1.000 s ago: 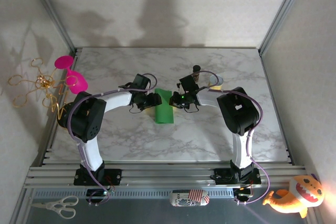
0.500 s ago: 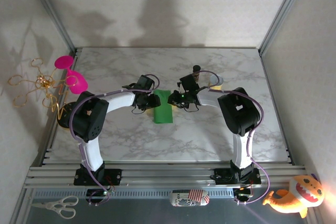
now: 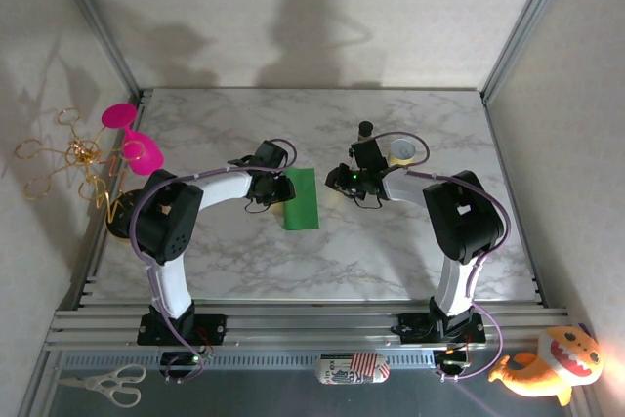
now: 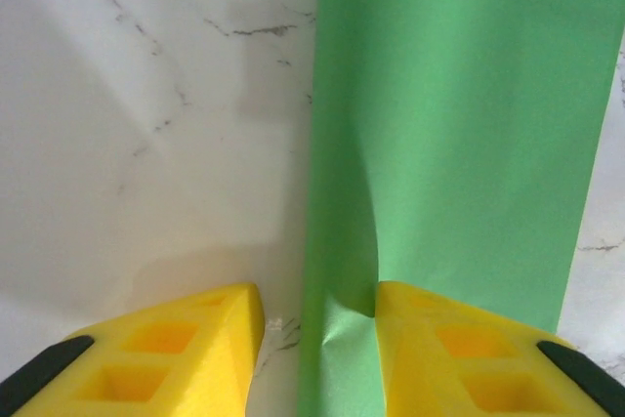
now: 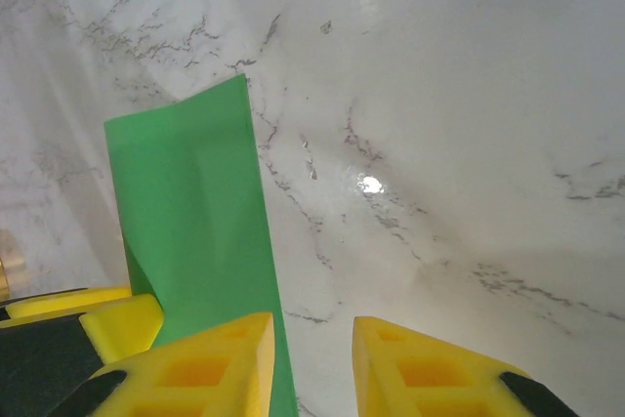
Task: Fold a paper plane with a square sheet of paper (pick it up from the middle)
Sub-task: First fold the square sheet of paper in half at the center of the table, then hold the square sheet of paper at the center of the table.
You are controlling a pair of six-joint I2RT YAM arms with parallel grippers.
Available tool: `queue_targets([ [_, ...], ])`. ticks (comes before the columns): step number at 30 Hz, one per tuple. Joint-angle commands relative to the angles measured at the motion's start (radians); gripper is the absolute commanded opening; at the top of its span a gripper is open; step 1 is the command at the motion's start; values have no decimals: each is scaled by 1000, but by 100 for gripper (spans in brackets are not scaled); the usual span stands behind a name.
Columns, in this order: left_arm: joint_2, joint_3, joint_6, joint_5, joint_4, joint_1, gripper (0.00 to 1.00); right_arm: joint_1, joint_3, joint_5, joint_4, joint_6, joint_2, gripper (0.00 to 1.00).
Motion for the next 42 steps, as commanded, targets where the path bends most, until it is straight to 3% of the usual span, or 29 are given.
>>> queue_targets([
  [1,77,-24,21,-49,-53,-7,37,-3,-2,7,10,9,1,29],
  [14,89,-21,71,-53,-46,-7,40,-3,13,-12,5,1,15,29],
  [42,134,-43,21,-56,-42,-10,38,74,80,-162,29,-72,79,23],
])
